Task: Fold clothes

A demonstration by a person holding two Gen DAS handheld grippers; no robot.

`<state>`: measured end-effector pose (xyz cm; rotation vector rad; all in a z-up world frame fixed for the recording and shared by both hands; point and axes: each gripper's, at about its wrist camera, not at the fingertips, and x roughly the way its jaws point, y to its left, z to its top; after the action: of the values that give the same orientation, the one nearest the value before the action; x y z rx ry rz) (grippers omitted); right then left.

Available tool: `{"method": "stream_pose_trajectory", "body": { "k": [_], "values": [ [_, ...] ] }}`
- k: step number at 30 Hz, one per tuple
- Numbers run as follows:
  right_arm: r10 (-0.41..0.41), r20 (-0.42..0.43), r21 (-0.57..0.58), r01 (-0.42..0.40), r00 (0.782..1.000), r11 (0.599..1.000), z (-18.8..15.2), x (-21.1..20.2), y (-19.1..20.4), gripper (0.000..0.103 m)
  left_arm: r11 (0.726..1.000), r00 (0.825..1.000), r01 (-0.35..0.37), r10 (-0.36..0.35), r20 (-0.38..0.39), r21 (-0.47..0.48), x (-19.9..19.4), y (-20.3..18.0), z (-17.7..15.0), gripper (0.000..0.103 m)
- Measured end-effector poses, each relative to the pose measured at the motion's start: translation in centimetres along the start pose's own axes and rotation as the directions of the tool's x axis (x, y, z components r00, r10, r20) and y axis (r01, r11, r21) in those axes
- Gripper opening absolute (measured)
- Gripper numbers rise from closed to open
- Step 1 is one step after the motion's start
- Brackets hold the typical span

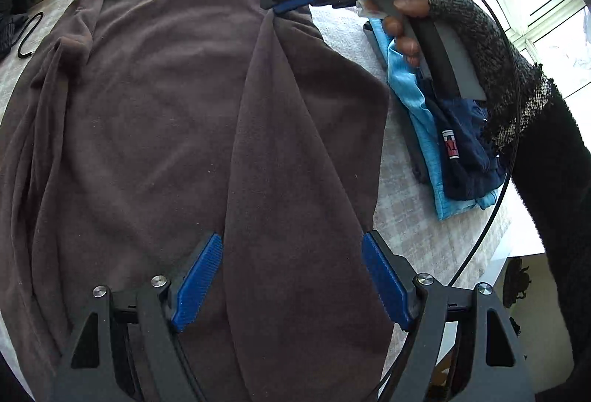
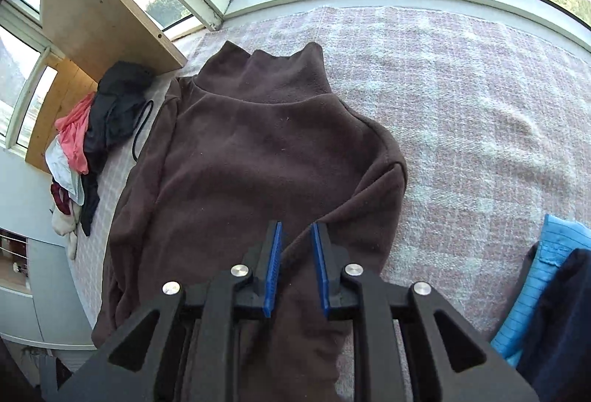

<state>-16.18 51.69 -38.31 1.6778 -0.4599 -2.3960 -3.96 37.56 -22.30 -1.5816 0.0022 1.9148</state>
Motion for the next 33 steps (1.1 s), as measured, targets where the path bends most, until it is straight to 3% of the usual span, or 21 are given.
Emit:
{"method": "stream_pose_trajectory", "body": {
  "k": [2, 5, 8, 15, 18, 23, 27, 33],
  "values": [
    [-0.038, -0.057, -0.027, 0.036, 0.998, 0.999, -1.4, -0.8, -0.3, 0.039, 0.999, 1.000, 0.012, -0.013, 0.008, 0.037, -0.7, -1.3, -1.2, 0.076],
    [-0.073, -0.164, -0.079, 0.060, 0.984, 0.995, -4.5, -1.1, -0.7, 0.039, 0.993, 1.000, 0.015, -0.013, -0.013, 0.116, -1.3, -3.6, -4.2, 0.077],
    [-0.102, -0.220, -0.119, 0.077, 0.970, 0.990, -7.4, -0.8, -0.6, 0.039, 0.983, 0.999, 0.004, 0.003, -0.035, 0.184, -2.0, -5.0, -7.2, 0.077],
    [-0.117, -0.191, -0.099, 0.100, 0.975, 0.990, -9.0, -1.8, -0.9, 0.040, 0.972, 0.994, 0.039, -0.014, -0.107, 0.231, -3.8, -6.8, -12.0, 0.076],
    [-0.159, -0.165, -0.125, 0.139, 0.973, 0.982, -9.7, -3.8, -0.3, 0.040, 0.969, 0.998, 0.003, 0.014, -0.067, 0.249, -6.6, -6.9, -13.0, 0.077],
    [-0.139, -0.152, -0.179, 0.111, 0.979, 0.978, -13.1, -8.0, 2.5, 0.040, 0.984, 0.996, 0.024, -0.008, -0.090, 0.177, -9.8, -4.9, -14.5, 0.077],
    [-0.145, -0.068, -0.172, 0.131, 0.987, 0.976, -14.1, -8.5, 3.2, 0.040, 0.986, 0.993, 0.006, 0.014, -0.119, 0.169, -8.0, -4.3, -16.6, 0.077],
    [-0.151, -0.094, -0.108, 0.141, 0.984, 0.984, -13.3, -5.3, 2.2, 0.040, 0.955, 0.996, 0.029, -0.003, -0.088, 0.295, -2.8, -7.6, -17.7, 0.077]
  ]
}}
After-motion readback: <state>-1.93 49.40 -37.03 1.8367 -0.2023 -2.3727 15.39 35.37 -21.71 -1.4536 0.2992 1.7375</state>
